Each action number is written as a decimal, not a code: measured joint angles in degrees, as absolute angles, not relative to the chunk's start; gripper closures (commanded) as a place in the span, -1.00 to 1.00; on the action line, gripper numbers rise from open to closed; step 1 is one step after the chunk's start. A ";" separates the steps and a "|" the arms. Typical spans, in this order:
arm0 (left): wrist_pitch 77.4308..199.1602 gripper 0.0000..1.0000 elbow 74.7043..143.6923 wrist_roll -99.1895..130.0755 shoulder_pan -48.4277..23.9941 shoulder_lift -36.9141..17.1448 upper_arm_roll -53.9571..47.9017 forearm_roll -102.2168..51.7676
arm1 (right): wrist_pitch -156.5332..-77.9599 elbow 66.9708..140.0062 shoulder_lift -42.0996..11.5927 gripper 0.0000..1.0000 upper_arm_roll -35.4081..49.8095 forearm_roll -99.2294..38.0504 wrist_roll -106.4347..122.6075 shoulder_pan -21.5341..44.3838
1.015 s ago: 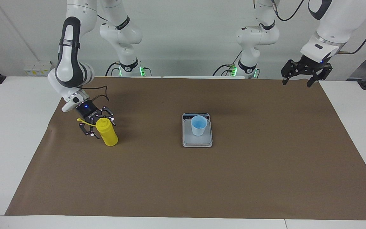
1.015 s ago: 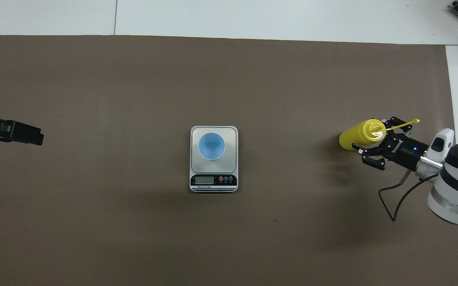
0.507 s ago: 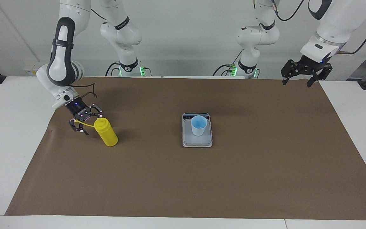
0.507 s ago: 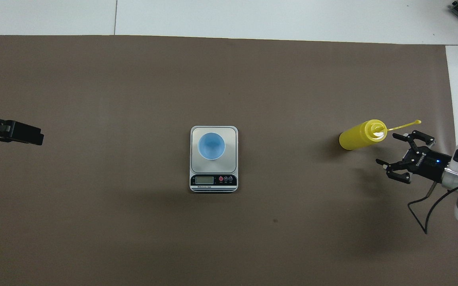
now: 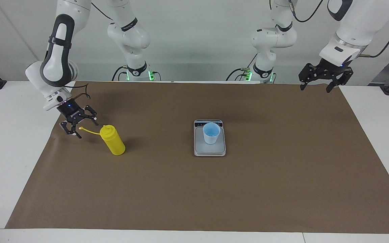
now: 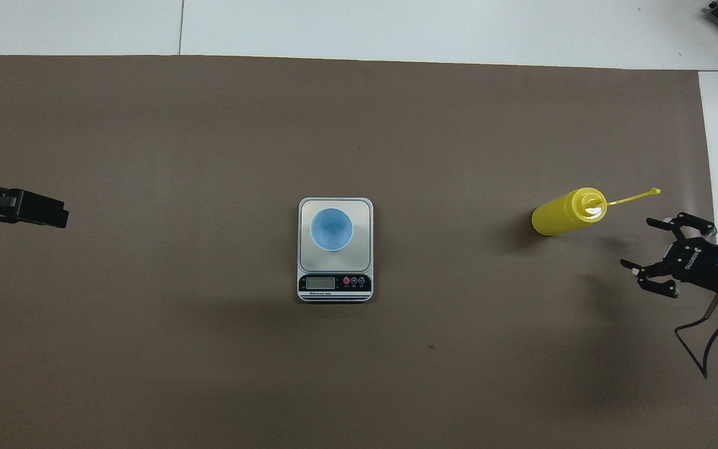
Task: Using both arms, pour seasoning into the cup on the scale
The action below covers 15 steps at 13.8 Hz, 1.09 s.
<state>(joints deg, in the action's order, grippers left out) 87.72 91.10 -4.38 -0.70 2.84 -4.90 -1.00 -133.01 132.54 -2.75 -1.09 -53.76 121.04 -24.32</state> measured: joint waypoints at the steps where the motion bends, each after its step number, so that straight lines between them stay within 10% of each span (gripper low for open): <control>1: 87.72 -1.00 91.10 -4.38 -0.70 2.84 -4.90 -1.00 | -133.01 132.04 -2.13 -1.00 -1.13 -51.63 118.58 -24.53; 15: 87.72 -1.00 91.10 -4.38 -0.70 2.84 -4.90 -1.00 | -120.56 117.35 7.56 -1.00 0.37 -17.03 61.95 -20.53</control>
<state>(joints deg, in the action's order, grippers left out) 87.72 91.10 -4.38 -0.70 2.84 -4.90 -1.00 -120.56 117.35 7.56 0.37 -17.03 61.95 -20.53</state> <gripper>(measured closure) 0.000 0.000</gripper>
